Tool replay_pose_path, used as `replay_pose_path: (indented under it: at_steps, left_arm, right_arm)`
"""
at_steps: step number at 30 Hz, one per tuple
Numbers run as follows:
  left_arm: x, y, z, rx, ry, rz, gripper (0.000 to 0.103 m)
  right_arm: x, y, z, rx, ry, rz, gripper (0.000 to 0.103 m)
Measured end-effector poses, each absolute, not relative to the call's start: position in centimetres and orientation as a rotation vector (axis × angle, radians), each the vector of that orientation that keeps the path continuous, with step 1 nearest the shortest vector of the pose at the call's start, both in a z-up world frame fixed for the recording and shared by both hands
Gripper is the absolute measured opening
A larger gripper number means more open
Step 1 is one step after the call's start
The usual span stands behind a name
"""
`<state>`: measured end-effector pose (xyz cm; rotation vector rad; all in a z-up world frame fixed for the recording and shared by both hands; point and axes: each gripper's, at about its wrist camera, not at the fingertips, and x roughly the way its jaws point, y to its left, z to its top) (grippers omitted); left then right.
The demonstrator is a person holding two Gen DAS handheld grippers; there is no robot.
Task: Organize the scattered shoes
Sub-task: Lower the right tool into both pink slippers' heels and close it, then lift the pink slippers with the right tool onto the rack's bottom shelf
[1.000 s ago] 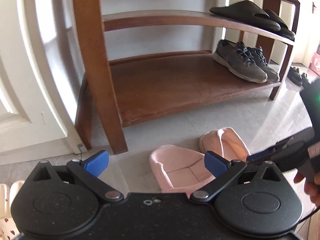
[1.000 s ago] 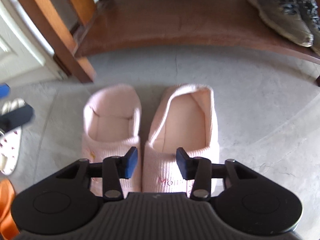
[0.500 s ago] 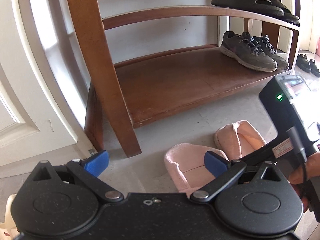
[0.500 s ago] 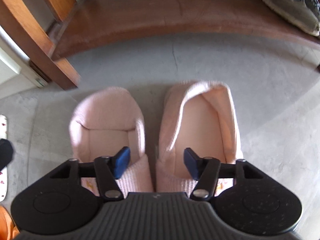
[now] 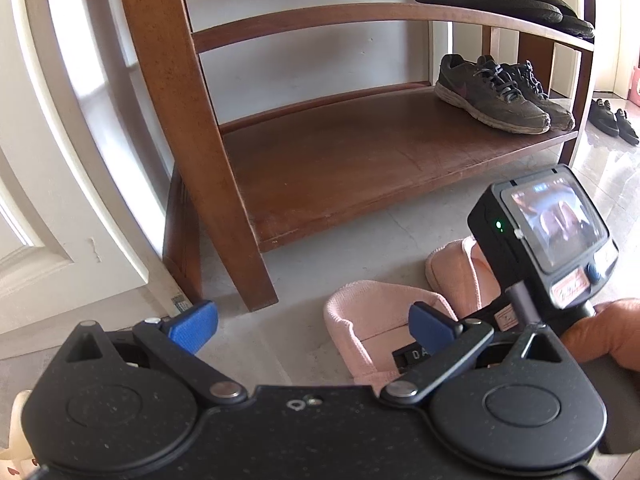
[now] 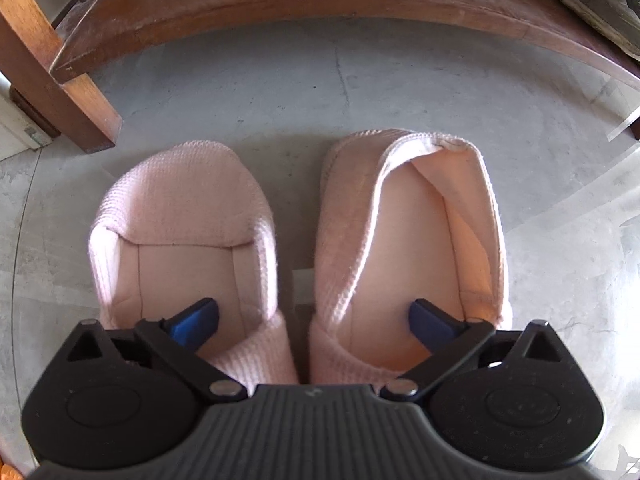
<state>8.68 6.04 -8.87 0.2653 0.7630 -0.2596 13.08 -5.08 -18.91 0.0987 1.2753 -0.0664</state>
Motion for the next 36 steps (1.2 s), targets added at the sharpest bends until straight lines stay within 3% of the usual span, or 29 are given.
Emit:
replay_pose_path:
  at_steps: [15, 20, 26, 30, 36]
  left_arm:
    - [8.7, 5.7, -9.5, 0.286, 0.78, -0.262, 0.102]
    - [8.7, 5.5, -9.5, 0.283, 0.777, -0.268, 0.102]
    - [8.6, 5.8, -9.1, 0.27, 0.763, -0.263, 0.102]
    - [8.6, 6.0, -9.2, 0.269, 0.776, -0.249, 0.102]
    - [8.6, 6.0, -9.1, 0.277, 0.767, -0.246, 0.102]
  right_arm:
    - [12.1, -4.9, -18.7, 0.079, 1.234, -0.062, 0.103]
    - [11.6, -4.7, -18.2, 0.073, 1.226, -0.055, 0.098]
    - [10.8, -4.7, -17.1, 0.022, 1.187, -0.005, 0.062]
    - [10.3, -4.3, -16.6, -0.015, 1.166, 0.049, 0.032]
    - [9.6, -5.6, -16.1, 0.071, 1.144, 0.077, 0.018]
